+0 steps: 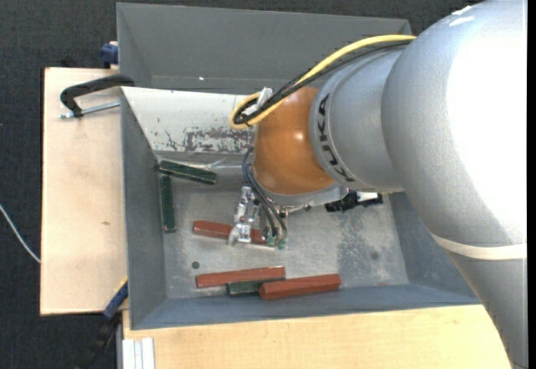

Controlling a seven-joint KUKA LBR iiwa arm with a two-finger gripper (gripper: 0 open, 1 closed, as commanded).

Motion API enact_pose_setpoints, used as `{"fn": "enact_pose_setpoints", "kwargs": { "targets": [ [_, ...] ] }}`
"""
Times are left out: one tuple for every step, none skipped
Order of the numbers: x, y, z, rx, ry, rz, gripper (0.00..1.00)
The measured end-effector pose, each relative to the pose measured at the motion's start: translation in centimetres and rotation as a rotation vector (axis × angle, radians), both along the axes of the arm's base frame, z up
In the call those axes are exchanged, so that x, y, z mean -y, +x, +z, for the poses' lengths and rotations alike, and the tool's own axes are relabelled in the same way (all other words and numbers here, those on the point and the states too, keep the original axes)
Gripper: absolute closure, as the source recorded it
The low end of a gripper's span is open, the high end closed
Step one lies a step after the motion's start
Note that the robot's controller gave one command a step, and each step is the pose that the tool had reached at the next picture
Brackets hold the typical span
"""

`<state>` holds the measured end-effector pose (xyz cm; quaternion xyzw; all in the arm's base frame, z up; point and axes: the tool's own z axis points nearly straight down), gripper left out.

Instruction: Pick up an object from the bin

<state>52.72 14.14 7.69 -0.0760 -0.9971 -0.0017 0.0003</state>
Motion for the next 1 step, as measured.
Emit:
{"fn": "enact_pose_setpoints", "kwargs": {
  "targets": [
    [0.0,0.0,0.0,0.0,0.0,0.0,1.0]
  ]
}}
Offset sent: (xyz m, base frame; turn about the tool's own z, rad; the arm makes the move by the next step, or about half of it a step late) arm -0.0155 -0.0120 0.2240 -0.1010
